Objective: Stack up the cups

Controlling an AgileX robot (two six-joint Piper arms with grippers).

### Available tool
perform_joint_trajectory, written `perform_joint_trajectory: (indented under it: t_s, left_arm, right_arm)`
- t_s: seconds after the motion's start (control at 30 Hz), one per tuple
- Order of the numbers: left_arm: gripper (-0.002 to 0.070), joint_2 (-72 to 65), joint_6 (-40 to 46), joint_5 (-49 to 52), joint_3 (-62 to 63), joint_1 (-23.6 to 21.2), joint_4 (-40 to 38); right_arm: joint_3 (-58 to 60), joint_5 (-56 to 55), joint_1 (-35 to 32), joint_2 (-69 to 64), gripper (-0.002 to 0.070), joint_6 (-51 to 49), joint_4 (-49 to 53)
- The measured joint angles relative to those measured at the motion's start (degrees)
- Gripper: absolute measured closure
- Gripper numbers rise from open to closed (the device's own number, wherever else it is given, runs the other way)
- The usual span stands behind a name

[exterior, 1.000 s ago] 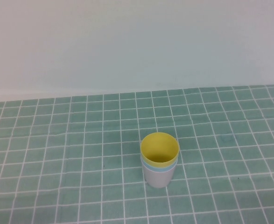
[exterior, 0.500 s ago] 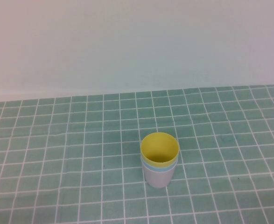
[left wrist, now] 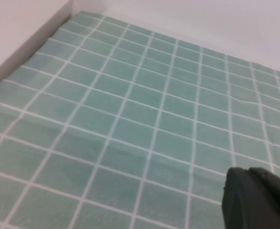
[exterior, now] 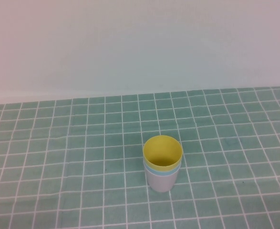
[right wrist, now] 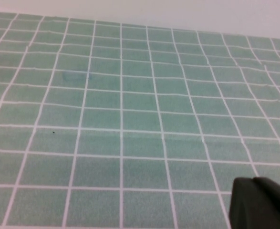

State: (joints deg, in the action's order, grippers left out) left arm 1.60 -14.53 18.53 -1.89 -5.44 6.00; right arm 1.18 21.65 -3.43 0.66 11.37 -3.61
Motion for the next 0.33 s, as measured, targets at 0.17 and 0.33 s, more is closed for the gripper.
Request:
perform_joint_trajectory:
  t_s: [0.17, 0.33]
  left_arm:
    - [0.0676, 0.0, 2.03, 0.38, 0.0, 5.9, 1.75]
    - [0.0676, 0.0, 9.12, 0.38, 0.0, 10.51, 3.62]
  right_arm:
    - [0.0, 0.0, 0.0, 0.0, 0.0678, 0.0, 0.0]
    - [-0.09, 0.07, 0.0, 0.0, 0.0678, 0.0, 0.0]
